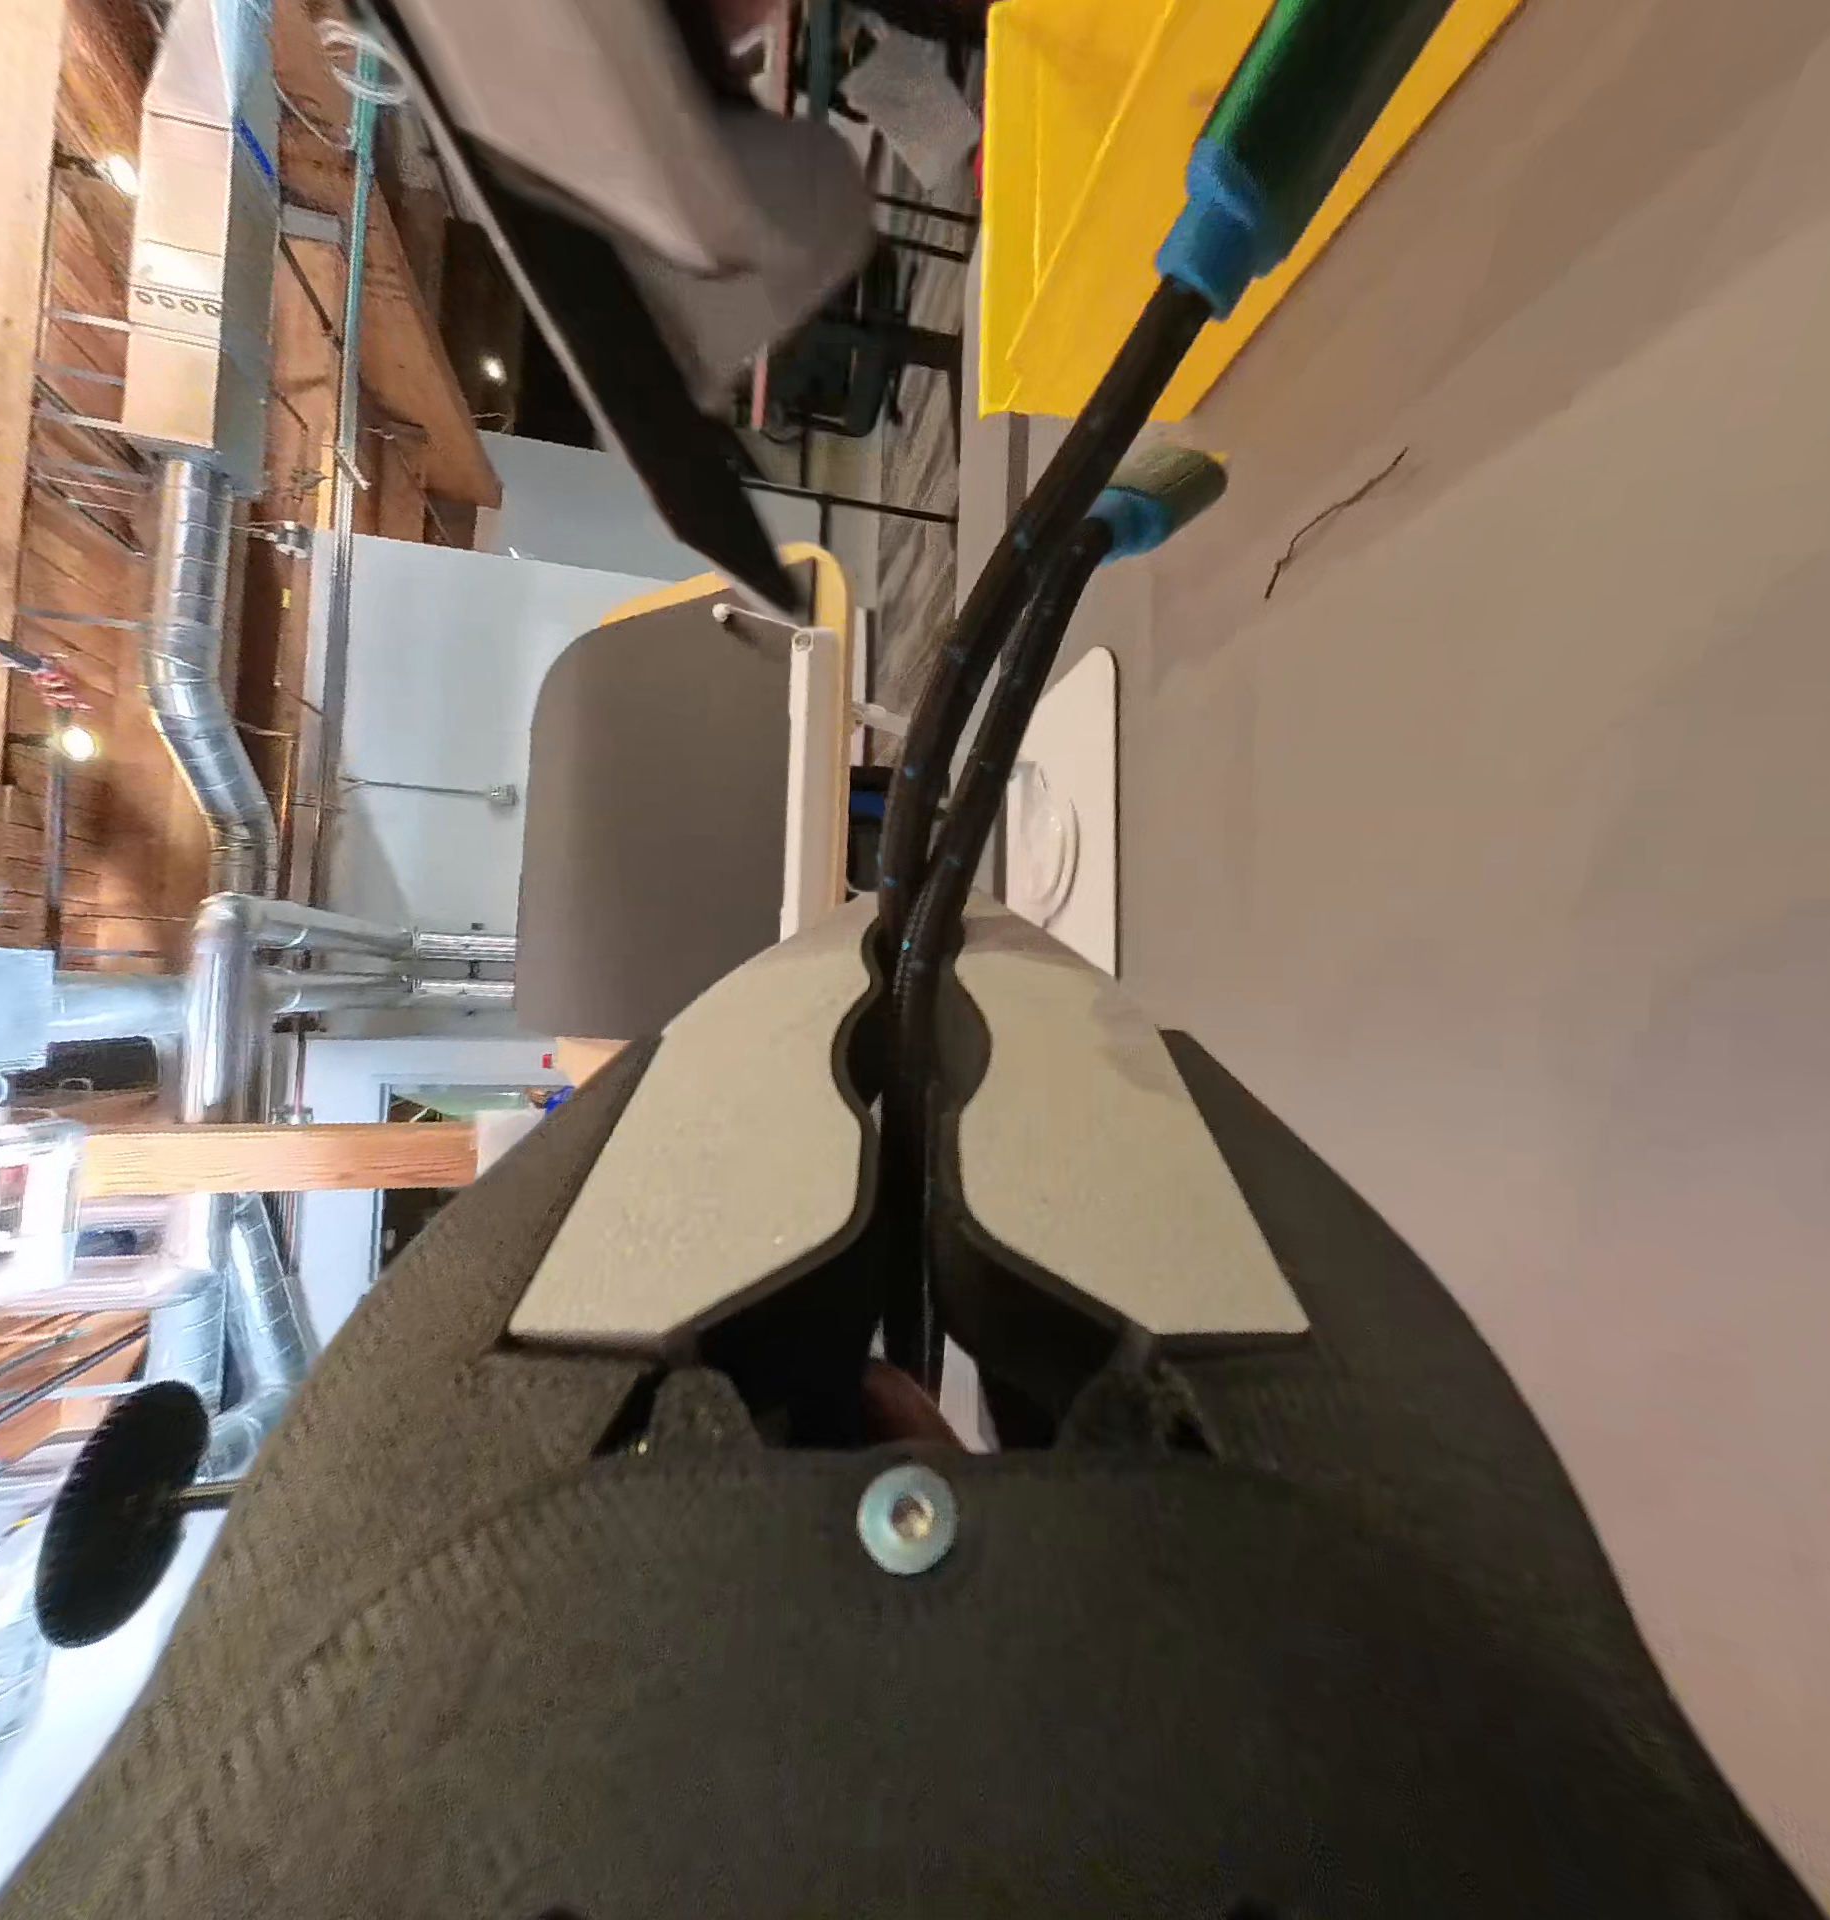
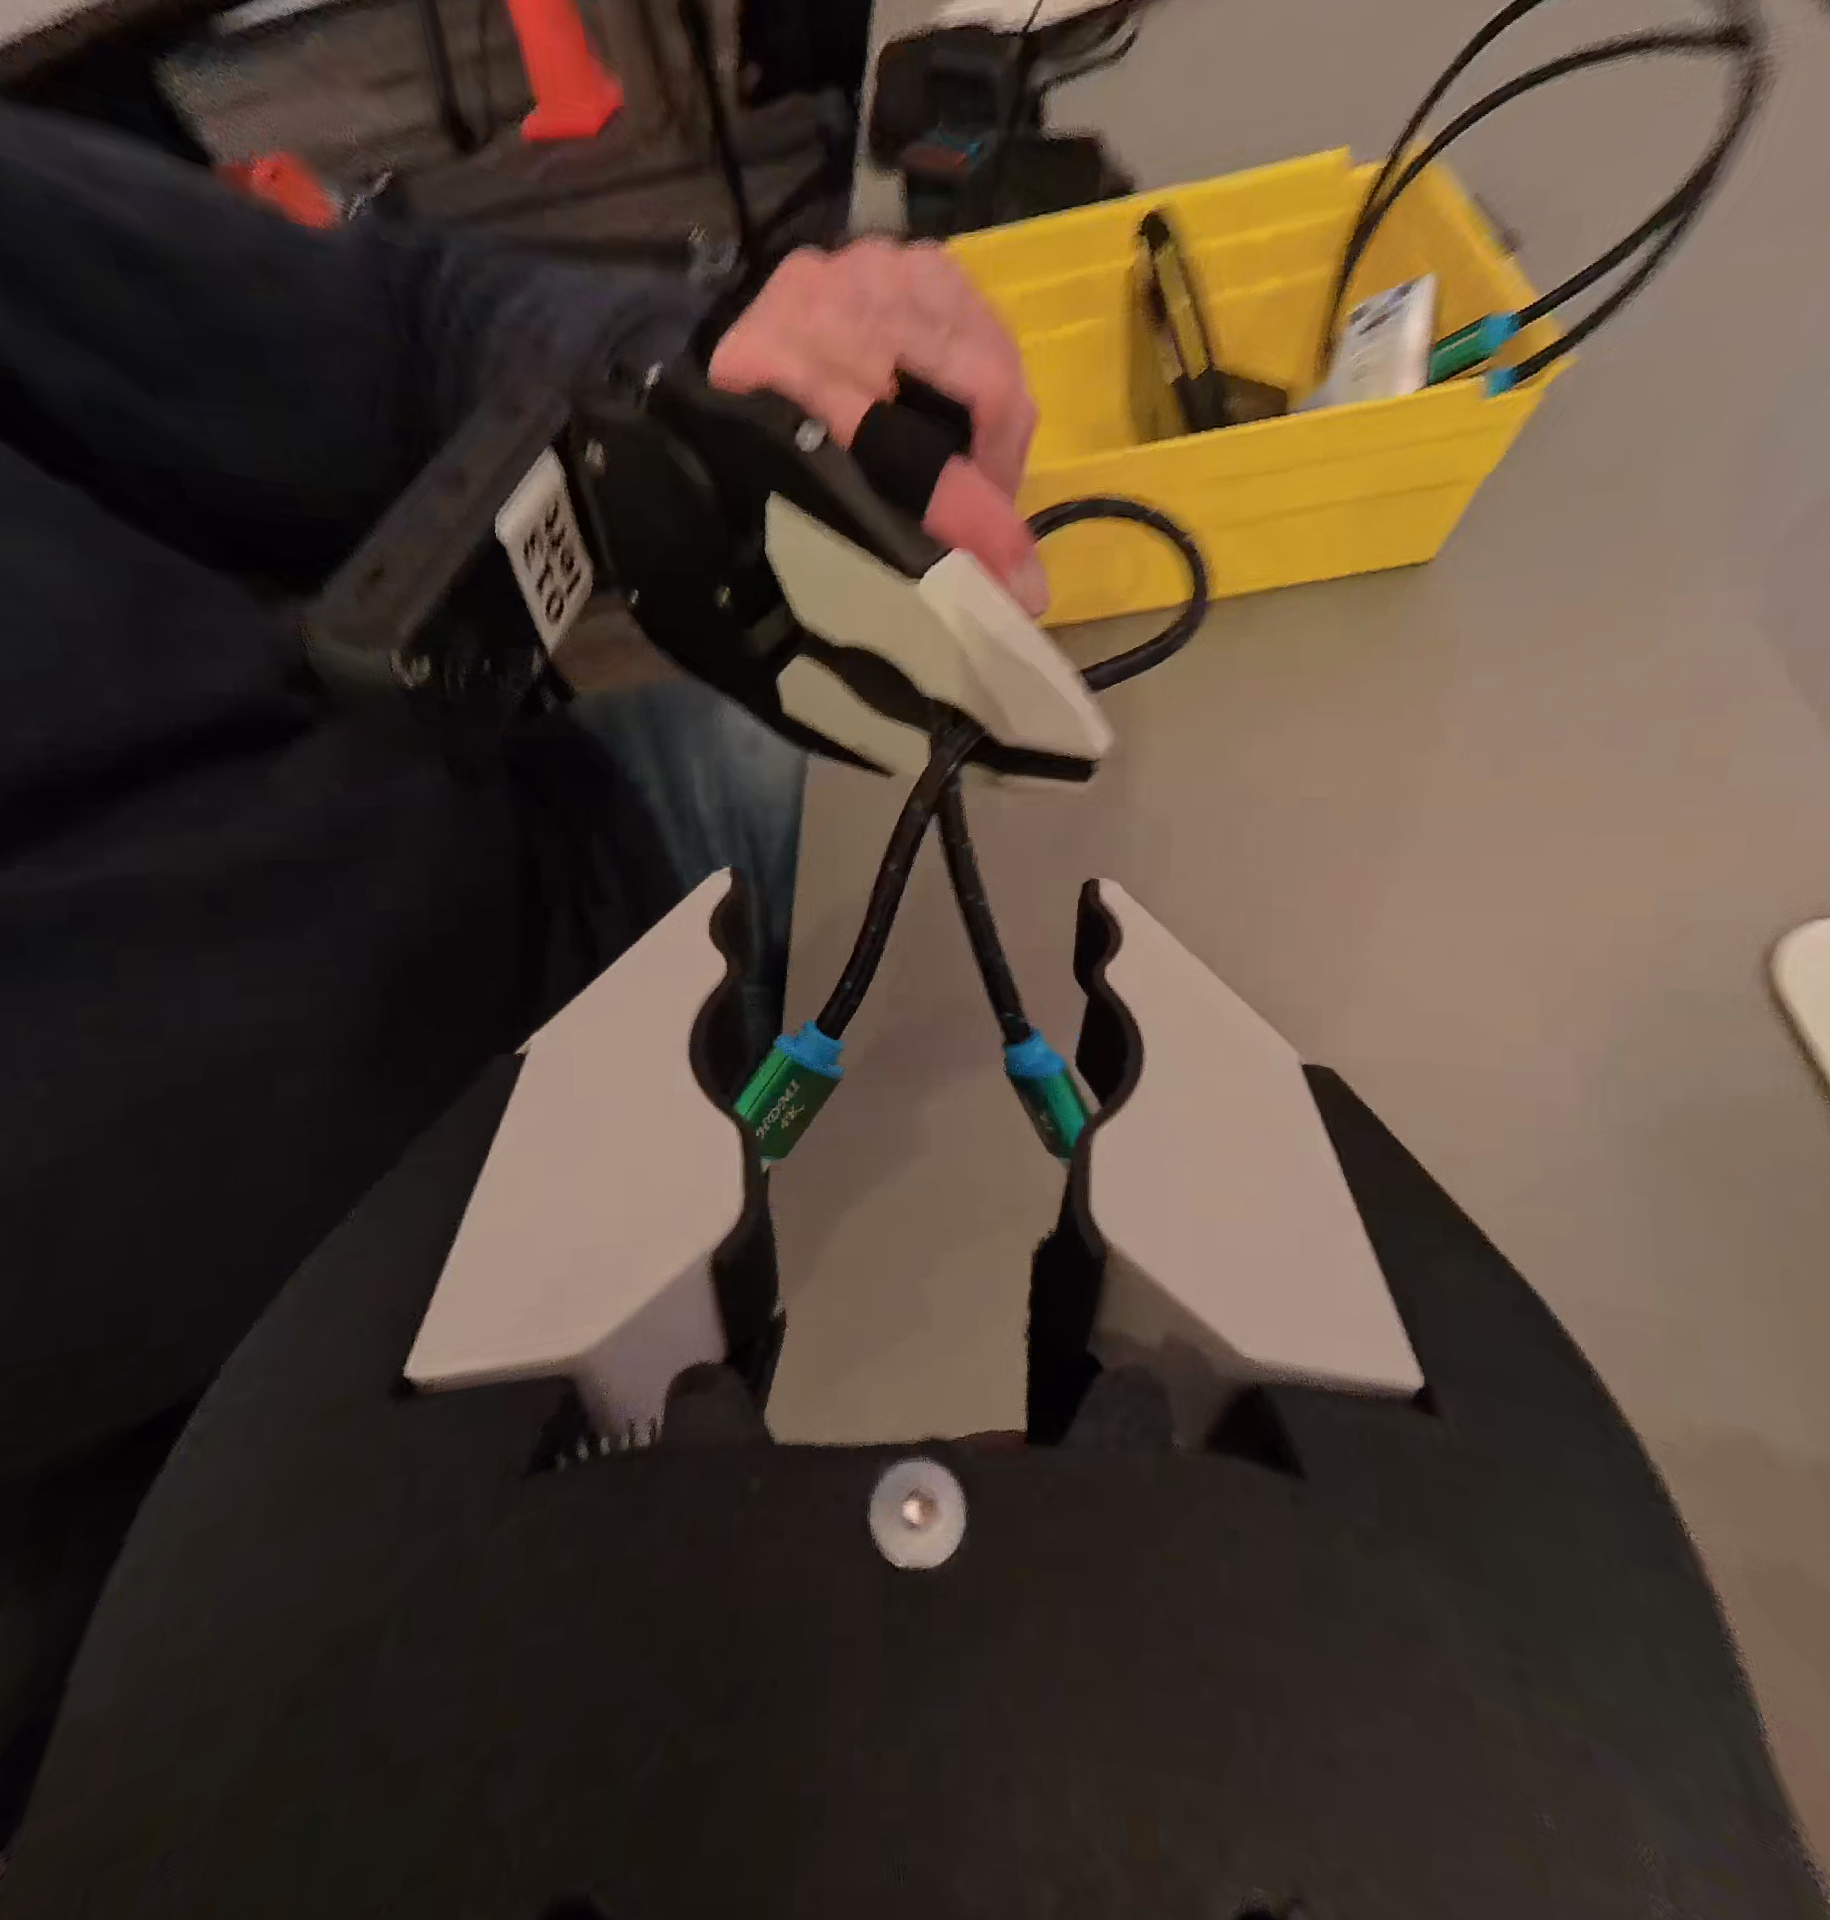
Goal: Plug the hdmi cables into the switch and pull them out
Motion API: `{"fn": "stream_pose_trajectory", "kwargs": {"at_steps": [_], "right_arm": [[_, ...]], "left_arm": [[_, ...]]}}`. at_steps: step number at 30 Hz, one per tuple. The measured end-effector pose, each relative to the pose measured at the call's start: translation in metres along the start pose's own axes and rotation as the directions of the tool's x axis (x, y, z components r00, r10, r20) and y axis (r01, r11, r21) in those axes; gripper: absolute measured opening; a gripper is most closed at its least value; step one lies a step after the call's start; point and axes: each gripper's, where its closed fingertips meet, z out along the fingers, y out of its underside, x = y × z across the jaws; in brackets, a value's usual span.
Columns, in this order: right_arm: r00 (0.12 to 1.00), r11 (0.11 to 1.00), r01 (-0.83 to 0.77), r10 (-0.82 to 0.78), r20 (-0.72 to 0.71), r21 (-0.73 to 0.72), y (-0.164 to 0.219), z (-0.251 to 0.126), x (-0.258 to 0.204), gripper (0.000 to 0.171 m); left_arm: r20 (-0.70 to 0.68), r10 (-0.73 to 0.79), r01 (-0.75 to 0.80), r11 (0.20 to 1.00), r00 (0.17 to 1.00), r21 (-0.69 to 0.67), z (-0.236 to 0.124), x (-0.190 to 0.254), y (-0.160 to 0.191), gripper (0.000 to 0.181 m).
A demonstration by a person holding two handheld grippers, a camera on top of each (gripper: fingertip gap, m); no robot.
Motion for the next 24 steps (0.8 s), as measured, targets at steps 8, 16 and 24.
{"fn": "stream_pose_trajectory", "kwargs": {"at_steps": [8,16,24], "right_arm": [[0.896,0.942,-0.180,0.038,-0.442,-0.284,0.079,-0.055,0.083,0.050],[0.726,0.774,-0.516,0.167,-0.667,-0.367,0.173,-0.012,0.119,0.006],[0.649,0.707,-0.592,0.135,-0.748,-0.386,0.227,-0.002,0.142,0.003]], "left_arm": [[-0.047,-0.026,0.024,0.998,0.999,-0.058,-0.002,0.016,0.027,0.002],[-0.080,-0.046,0.036,0.992,0.996,-0.123,-0.006,0.033,0.048,0.001],[-0.086,-0.056,0.044,0.990,0.995,-0.133,-0.010,0.040,0.060,0.001]]}}
